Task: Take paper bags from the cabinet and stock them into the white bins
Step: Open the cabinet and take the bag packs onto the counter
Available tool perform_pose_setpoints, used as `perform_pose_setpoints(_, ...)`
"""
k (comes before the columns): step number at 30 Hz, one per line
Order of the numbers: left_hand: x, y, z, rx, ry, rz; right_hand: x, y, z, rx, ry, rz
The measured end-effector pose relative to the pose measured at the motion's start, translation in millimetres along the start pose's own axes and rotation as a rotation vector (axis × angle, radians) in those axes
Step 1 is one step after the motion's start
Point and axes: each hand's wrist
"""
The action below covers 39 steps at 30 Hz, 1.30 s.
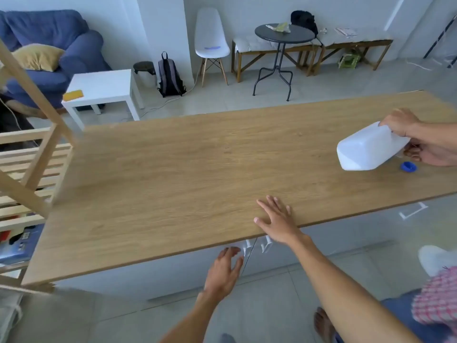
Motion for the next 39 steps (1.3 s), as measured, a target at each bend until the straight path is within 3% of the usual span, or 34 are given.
perform_pose_setpoints(3, -0.9, 10.8, 25.8, 0.121, 0.005, -0.315, -1.0, 5.1, -3.9, 0.004, -0.004, -0.083)
perform_pose_setpoints(6, -7.6, 27.0, 43.1, 0.195, -0.048, -0.443, -3.1, 10.7, -6.2, -0.003, -0.037, -0.137)
perform_pose_setpoints(9, -19.2, 24.1, 51.4, 0.274, 0.015, -0.561, -5.1, 13.9, -5.5, -0.011, -0.042, -0.164)
perform_pose_setpoints(20, -38.4, 21.0, 29.7, 0.306, -0.021, -0.56, -16.9, 17.4, -11.5, -0.003, 0.012, -0.11)
perform_pose_setpoints(26, -46.9, 25.2, -8.9, 0.289, -0.041, -0.573, -44.0, 9.3, -54.8, 0.112, 0.445, 0.313)
perform_pose_setpoints(27, -48.7, 24.6, -15.9, 0.286, -0.037, -0.58, -50.0, 8.5, -64.0, 0.111, 0.43, 0.323)
perform_pose_setpoints(29, -51.1, 24.5, -30.0, 0.284, -0.049, -0.581, -64.4, 7.2, -80.9, 0.068, 0.246, 0.326)
perform_pose_setpoints(32, -48.1, 26.3, -51.1, 0.201, -0.115, -0.482, -86.3, 5.8, -104.9, -0.035, -0.083, 0.296)
perform_pose_setpoints(35, -19.8, 14.0, -74.6, -0.036, -0.127, -0.115, -98.0, 7.0, -122.7, -0.075, -0.083, 0.281)
perform_pose_setpoints(39, 48.7, -25.4, -114.4, -0.229, 0.238, 0.229, -101.4, 9.3, -135.9, -0.061, -0.111, 0.244)
Point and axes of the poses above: each hand's wrist, its own z-axis towards the middle knuckle, its own x-axis out of the back of the hand, y = z × x, and after that the axes turned 12 degrees about -x, right-handed
